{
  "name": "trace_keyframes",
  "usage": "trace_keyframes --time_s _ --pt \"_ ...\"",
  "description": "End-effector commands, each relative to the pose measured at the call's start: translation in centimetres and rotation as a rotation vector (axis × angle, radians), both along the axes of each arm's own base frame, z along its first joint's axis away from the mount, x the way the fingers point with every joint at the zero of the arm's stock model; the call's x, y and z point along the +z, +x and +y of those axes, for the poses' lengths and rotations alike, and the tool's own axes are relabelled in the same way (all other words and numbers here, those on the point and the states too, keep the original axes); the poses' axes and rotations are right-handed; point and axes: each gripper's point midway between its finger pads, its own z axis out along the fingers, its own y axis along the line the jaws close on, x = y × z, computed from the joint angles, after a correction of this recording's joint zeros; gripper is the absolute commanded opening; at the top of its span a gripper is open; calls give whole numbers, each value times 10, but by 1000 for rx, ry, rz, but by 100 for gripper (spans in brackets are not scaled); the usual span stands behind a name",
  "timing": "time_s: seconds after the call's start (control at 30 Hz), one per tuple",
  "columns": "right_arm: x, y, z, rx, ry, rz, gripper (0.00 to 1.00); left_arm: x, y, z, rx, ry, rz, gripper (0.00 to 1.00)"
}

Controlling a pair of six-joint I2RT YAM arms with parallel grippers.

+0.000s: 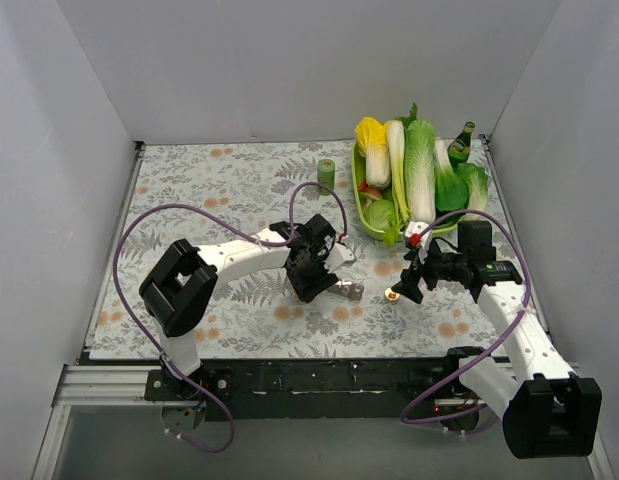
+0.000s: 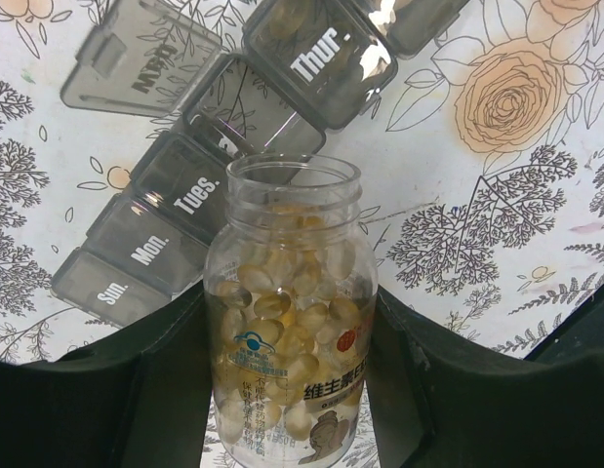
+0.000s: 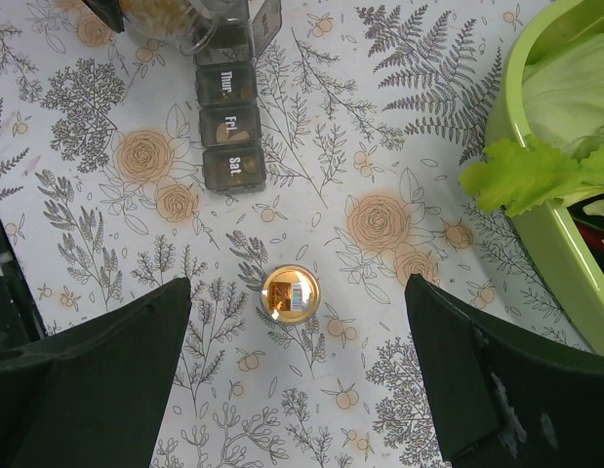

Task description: Sort the pills into containers

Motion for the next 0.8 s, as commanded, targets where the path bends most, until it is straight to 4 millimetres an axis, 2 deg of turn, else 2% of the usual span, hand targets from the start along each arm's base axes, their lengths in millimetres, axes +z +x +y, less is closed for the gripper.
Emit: trace_keyframes --time_s 0.0,0.77 --pt "4 -4 2 12 23 -5 98 12 7 -5 -12 -1 -43 0" --pt "4 -4 1 8 31 3 98 16 14 -4 -10 90 -88 0"
